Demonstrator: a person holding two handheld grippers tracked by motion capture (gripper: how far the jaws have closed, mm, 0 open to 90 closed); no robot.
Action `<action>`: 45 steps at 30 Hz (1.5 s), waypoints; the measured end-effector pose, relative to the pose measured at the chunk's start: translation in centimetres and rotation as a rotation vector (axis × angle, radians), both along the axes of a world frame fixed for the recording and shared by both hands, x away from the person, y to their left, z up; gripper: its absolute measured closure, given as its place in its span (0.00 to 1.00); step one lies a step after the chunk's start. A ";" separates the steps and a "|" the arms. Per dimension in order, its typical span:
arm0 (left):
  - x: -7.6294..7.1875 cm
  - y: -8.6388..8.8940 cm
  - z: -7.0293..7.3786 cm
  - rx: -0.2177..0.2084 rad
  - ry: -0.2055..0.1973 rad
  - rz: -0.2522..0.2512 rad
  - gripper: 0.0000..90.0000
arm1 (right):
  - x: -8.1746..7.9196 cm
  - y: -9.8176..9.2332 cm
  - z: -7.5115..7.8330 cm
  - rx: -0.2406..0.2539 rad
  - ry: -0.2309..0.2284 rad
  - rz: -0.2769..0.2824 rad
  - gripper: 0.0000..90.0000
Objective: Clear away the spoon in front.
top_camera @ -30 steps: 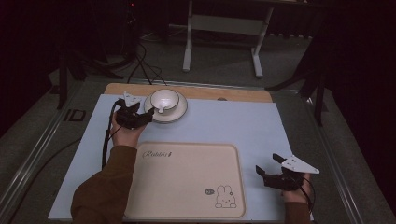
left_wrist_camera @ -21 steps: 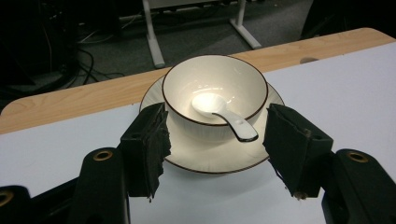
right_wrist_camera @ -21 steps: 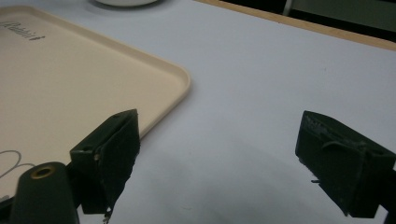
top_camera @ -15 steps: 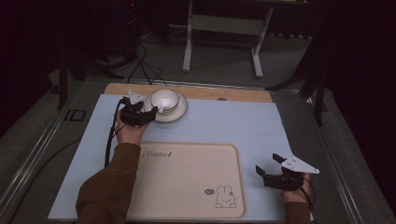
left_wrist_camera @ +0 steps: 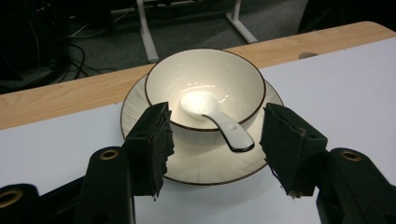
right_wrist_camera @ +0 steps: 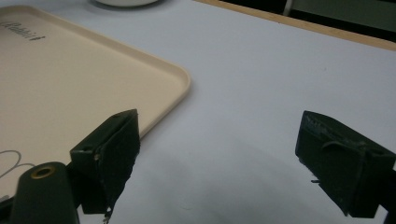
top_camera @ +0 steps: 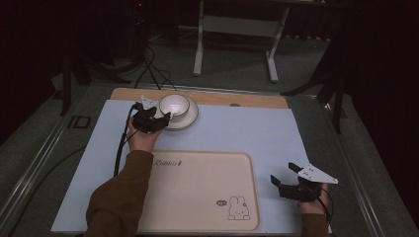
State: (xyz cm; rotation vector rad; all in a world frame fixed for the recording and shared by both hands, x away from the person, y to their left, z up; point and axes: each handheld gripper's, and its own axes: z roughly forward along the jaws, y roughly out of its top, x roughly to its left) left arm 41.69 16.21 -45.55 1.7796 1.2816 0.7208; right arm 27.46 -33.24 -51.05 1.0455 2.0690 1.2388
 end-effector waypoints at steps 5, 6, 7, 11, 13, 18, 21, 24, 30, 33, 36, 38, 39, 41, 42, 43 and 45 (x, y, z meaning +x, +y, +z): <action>0.3 -0.3 -0.3 0.004 0.004 0.001 0.48 | 0.0 0.0 0.0 0.001 0.000 -0.002 0.15; 0.4 -0.4 -0.4 0.003 0.005 0.003 0.48 | 0.0 0.0 0.0 0.002 0.000 -0.002 0.15; 0.4 -0.4 -0.5 0.004 0.006 0.004 0.48 | 0.0 -0.1 0.0 0.002 -0.001 -0.001 0.15; 0.6 -0.3 -0.6 0.002 0.013 0.008 0.48 | 0.0 -0.1 0.0 0.002 -0.001 -0.001 0.15; 0.7 -0.3 -0.7 0.000 0.014 0.011 0.48 | 0.0 -0.1 0.0 0.002 -0.001 -0.001 0.15; 1.0 -0.4 -1.0 -0.002 0.022 0.020 0.48 | 0.0 -0.1 0.0 0.002 -0.001 -0.001 0.15; 1.2 -0.5 -1.2 -0.003 0.027 0.021 0.48 | 0.0 -0.1 0.0 0.002 -0.002 0.000 0.15; 1.4 -0.7 -1.5 -0.001 0.033 0.022 0.48 | 0.0 -0.1 0.0 0.002 -0.001 -0.001 0.15; 1.8 -1.0 -1.9 -0.010 0.037 0.024 0.50 | 0.0 -0.1 0.0 0.002 -0.001 -0.002 0.15; 1.9 -1.3 -2.2 -0.005 0.044 0.024 0.50 | 0.0 -0.1 0.0 0.001 -0.001 -0.002 0.15; 2.1 -1.4 -2.5 0.004 0.051 0.023 0.51 | 0.0 -0.1 0.0 0.002 -0.001 -0.002 0.15; 2.1 -1.3 -2.6 -0.001 0.052 0.024 0.54 | 0.0 -0.1 0.0 0.002 -0.002 -0.002 0.15; 2.2 -1.3 -2.6 0.000 0.052 0.027 0.56 | 0.0 -0.1 0.0 0.002 -0.001 -0.002 0.15; 2.2 -1.2 -2.7 -0.002 0.052 0.032 0.61 | 0.0 -0.2 0.0 0.002 -0.001 -0.002 0.15; 2.2 -1.2 -2.7 -0.004 0.053 0.034 0.64 | 0.0 -0.2 0.0 0.002 -0.001 -0.002 0.15; 2.3 -1.1 -2.7 -0.007 0.055 0.036 0.67 | 0.0 -0.2 0.0 0.002 -0.001 -0.002 0.15; 2.3 -1.0 -2.7 -0.009 0.061 0.043 0.72 | 0.0 -0.2 0.0 0.001 -0.002 -0.002 0.15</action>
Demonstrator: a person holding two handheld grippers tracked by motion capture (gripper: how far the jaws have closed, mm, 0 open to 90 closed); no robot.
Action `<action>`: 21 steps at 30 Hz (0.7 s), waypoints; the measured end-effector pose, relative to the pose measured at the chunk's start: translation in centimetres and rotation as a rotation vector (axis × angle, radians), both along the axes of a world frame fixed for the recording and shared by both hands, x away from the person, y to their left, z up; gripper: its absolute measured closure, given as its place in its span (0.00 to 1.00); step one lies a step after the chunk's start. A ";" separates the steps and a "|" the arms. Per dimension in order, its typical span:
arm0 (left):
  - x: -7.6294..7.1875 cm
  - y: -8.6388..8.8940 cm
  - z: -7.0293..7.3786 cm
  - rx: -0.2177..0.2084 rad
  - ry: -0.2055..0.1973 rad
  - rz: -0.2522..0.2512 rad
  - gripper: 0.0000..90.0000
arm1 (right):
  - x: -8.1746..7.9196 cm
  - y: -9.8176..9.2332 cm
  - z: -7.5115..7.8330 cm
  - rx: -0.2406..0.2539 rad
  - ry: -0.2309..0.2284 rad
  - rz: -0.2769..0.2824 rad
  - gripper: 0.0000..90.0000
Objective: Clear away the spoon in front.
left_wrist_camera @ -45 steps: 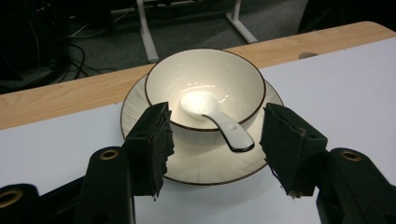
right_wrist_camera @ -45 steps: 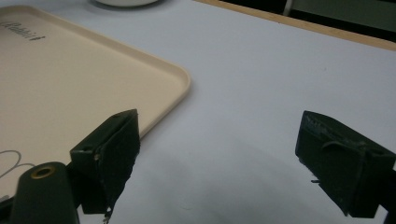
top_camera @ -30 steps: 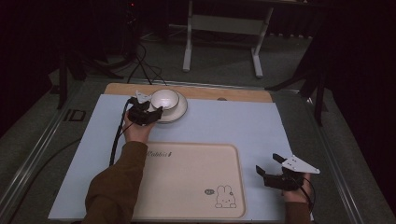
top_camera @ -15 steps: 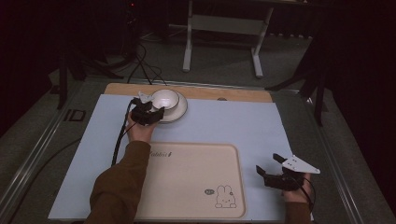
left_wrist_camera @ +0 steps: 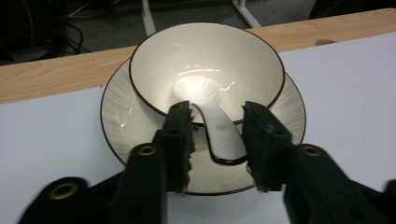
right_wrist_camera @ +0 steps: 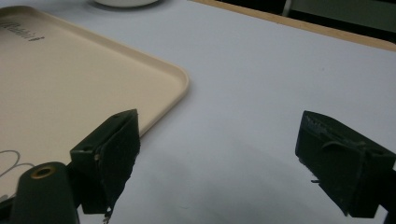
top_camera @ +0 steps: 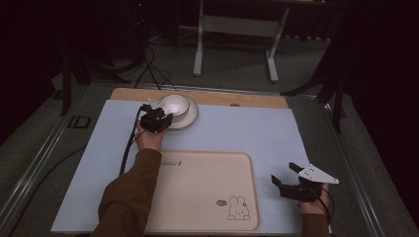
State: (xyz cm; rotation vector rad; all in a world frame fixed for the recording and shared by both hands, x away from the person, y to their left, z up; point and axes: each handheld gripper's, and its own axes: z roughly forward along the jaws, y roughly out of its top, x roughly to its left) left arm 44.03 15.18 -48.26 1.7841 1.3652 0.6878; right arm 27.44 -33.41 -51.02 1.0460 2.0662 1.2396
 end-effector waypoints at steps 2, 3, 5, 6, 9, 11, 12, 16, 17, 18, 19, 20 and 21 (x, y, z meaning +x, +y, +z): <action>0.1 0.0 -0.1 -0.005 0.008 0.005 0.75 | 0.0 0.0 0.0 0.000 0.000 0.000 0.15; 0.1 0.1 -0.2 -0.005 0.012 0.006 0.76 | 0.0 0.0 0.0 0.000 0.000 0.000 0.15; 0.2 0.1 -0.3 -0.005 0.018 0.006 0.77 | 0.0 0.0 0.0 0.000 0.001 0.000 0.15; 0.2 0.1 -0.3 -0.008 0.021 0.006 0.78 | 0.0 0.0 0.0 0.000 0.001 0.000 0.15; 0.3 0.1 -0.4 -0.017 0.027 0.009 0.80 | 0.0 0.0 0.0 -0.001 0.001 0.001 0.15; 0.4 0.1 -0.5 -0.023 0.028 0.011 0.80 | 0.0 0.0 0.0 0.000 0.001 0.000 0.15; 0.4 0.2 -0.4 -0.026 0.031 0.013 0.80 | 0.0 0.0 0.0 -0.001 0.001 0.000 0.15; 0.5 0.4 -0.5 -0.032 0.033 0.015 0.81 | 0.0 0.0 0.0 -0.002 0.001 0.001 0.15; 0.5 0.4 -0.5 -0.034 0.033 0.017 0.81 | 0.0 0.0 0.0 -0.002 0.001 0.001 0.15; 0.5 0.4 -0.5 -0.035 0.033 0.018 0.81 | 0.0 0.0 0.0 -0.002 0.002 0.001 0.15; 0.5 0.4 -0.5 -0.037 0.033 0.019 0.81 | 0.0 0.0 0.0 -0.001 0.001 0.001 0.15; 0.5 0.5 -0.5 -0.038 0.033 0.020 0.81 | 0.0 0.0 0.0 -0.001 0.001 0.001 0.15; 0.5 0.5 -0.5 -0.038 0.034 0.020 0.81 | 0.0 0.0 0.0 -0.002 0.002 0.001 0.15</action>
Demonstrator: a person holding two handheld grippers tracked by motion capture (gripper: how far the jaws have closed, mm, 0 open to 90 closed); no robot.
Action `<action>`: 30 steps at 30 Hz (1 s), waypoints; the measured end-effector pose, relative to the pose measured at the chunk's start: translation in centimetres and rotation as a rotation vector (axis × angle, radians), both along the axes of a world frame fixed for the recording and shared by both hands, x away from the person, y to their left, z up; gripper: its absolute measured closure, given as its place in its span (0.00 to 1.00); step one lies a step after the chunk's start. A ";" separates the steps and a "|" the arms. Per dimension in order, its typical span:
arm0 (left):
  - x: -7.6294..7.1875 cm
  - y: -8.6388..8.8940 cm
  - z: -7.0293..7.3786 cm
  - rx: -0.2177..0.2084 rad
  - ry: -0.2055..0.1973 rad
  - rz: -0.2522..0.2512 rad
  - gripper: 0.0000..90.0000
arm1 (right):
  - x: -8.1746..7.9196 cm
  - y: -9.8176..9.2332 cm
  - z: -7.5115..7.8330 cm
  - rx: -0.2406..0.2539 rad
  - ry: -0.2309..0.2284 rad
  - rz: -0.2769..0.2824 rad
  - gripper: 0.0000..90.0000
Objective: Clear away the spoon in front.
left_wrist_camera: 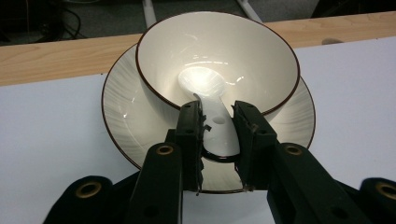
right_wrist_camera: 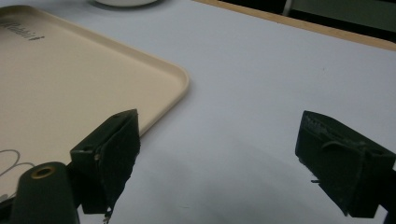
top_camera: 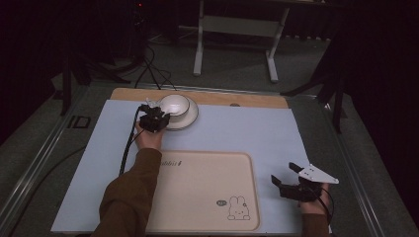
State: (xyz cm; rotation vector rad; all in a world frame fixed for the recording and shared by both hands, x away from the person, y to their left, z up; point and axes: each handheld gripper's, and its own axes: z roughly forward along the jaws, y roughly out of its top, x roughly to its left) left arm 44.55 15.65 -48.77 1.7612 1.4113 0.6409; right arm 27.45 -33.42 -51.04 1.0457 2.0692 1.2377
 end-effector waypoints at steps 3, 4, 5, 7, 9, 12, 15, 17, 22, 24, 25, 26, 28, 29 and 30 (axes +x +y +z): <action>0.1 0.1 0.0 -0.001 0.003 -0.001 0.81 | 0.0 0.0 0.0 0.000 0.001 0.000 0.15; 0.1 0.1 0.0 -0.002 0.003 -0.001 0.81 | 0.0 0.0 0.0 0.001 0.001 0.000 0.15; 0.1 0.1 -0.1 -0.003 0.002 -0.002 0.81 | 0.0 0.0 0.0 0.000 0.001 0.001 0.15; 0.2 0.1 -0.2 -0.007 0.001 0.000 0.81 | 0.0 0.0 0.0 0.000 0.002 0.001 0.15; 0.2 0.2 -0.2 -0.012 -0.001 0.002 0.81 | 0.0 0.0 0.0 0.000 0.002 0.002 0.15; 0.2 0.2 -0.2 -0.011 -0.001 -0.001 0.81 | 0.0 0.0 0.0 0.000 0.001 0.002 0.15; 0.2 0.2 -0.2 -0.006 -0.002 -0.003 0.82 | 0.0 0.0 0.0 0.000 0.002 0.001 0.15; 0.1 0.1 -0.1 -0.002 -0.004 -0.005 0.82 | 0.0 0.0 0.0 -0.001 0.002 0.002 0.15; -0.1 0.1 0.1 0.010 -0.012 -0.001 0.82 | 0.0 0.0 0.0 0.000 0.002 0.001 0.15; -0.1 0.1 0.2 0.008 -0.019 0.005 0.82 | 0.0 0.0 0.0 0.000 0.001 0.002 0.15; -0.2 0.1 0.3 0.006 -0.019 0.005 0.83 | 0.0 0.0 0.0 0.000 0.001 0.001 0.15; -0.2 0.1 0.4 0.002 -0.022 0.005 0.83 | 0.0 0.0 0.0 0.000 0.001 0.001 0.15; -0.3 0.2 0.5 0.006 -0.024 0.005 0.83 | 0.0 -0.1 0.0 0.001 0.001 0.001 0.15; -0.3 0.3 0.6 0.005 -0.025 0.006 0.83 | 0.0 -0.1 0.0 0.000 0.001 0.001 0.15; -0.4 0.3 0.6 0.003 -0.027 0.006 0.83 | 0.0 -0.1 0.0 0.001 0.001 0.001 0.15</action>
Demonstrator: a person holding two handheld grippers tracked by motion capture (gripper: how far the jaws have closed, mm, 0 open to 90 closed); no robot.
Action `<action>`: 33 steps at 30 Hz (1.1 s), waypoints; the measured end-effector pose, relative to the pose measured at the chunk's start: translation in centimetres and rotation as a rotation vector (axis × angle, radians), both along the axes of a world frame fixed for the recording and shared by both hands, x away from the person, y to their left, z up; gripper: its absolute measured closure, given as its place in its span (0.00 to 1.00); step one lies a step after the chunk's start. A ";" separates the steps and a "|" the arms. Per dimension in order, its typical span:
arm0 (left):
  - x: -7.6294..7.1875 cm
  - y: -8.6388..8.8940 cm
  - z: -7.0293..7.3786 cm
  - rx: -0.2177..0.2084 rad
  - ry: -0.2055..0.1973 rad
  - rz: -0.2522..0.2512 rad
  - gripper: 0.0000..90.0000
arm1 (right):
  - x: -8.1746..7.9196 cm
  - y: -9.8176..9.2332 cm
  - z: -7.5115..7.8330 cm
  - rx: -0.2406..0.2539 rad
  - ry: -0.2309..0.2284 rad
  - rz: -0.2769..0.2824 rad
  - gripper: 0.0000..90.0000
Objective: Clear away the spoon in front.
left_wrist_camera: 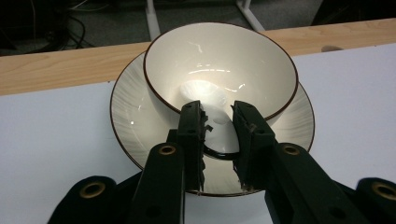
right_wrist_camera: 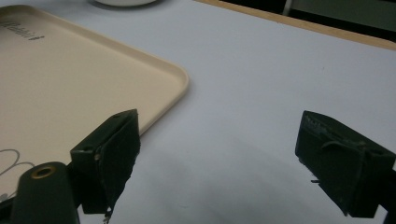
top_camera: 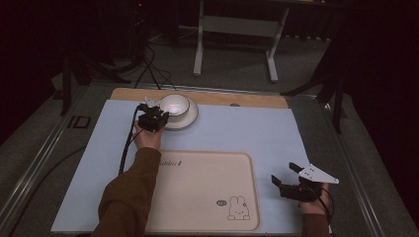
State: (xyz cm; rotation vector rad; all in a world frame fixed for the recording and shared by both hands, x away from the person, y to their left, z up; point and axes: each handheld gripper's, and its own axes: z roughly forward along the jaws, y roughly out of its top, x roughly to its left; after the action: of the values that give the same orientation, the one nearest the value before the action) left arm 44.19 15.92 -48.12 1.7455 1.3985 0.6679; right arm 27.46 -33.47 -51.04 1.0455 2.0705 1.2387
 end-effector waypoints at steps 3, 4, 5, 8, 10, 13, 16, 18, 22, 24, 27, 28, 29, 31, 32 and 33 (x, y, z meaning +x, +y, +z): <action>-0.1 0.1 0.2 -0.004 -0.007 0.000 0.83 | 0.0 0.0 0.0 -0.001 0.000 0.000 0.15; -0.2 0.1 0.3 -0.007 -0.010 0.000 0.83 | 0.0 0.0 0.0 0.000 0.000 0.000 0.15; -0.2 0.1 0.4 -0.007 -0.013 -0.002 0.83 | 0.0 0.0 0.0 0.000 0.000 0.000 0.15; -0.4 0.2 0.8 -0.020 -0.024 -0.003 0.83 | 0.0 0.0 0.0 0.001 -0.001 0.000 0.15; -0.5 0.2 0.9 -0.024 -0.027 -0.002 0.83 | 0.0 0.0 0.0 0.000 -0.001 0.000 0.15; -0.7 0.3 1.3 -0.034 -0.038 -0.002 0.83 | 0.0 0.0 0.0 0.000 -0.001 0.000 0.15; -0.8 0.4 1.5 -0.037 -0.045 -0.004 0.83 | 0.0 0.0 0.0 0.000 -0.001 0.000 0.15; -0.9 0.4 1.7 -0.041 -0.050 -0.007 0.83 | 0.0 0.0 0.0 -0.001 -0.002 0.000 0.15; -1.2 0.5 2.1 -0.049 -0.058 -0.008 0.83 | 0.0 0.0 0.0 0.000 -0.003 -0.001 0.15; -1.3 0.6 2.4 -0.054 -0.064 -0.006 0.83 | 0.0 0.0 0.0 0.001 -0.003 -0.001 0.15; -1.6 0.7 2.8 -0.057 -0.074 -0.009 0.83 | 0.0 0.0 0.0 0.003 -0.003 -0.002 0.15; -1.7 0.8 2.9 -0.057 -0.078 -0.009 0.83 | 0.0 0.0 0.0 0.003 -0.003 -0.002 0.15; -1.7 0.8 3.1 -0.058 -0.080 -0.009 0.83 | 0.0 0.0 0.0 0.001 -0.003 -0.001 0.15; -1.9 0.9 3.2 -0.062 -0.083 -0.008 0.83 | 0.0 0.0 0.0 0.002 -0.003 -0.001 0.15; -1.9 1.0 3.3 -0.061 -0.084 -0.007 0.83 | 0.0 0.0 0.0 0.002 -0.003 -0.001 0.15; -2.0 1.0 3.4 -0.064 -0.086 -0.008 0.83 | 0.0 0.0 0.0 0.002 -0.003 -0.001 0.15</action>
State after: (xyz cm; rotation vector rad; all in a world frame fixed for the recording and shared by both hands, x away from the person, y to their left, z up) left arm 42.19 16.95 -44.69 1.6524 1.3394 0.6795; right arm 27.43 -33.46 -51.00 1.0450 2.0663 1.2411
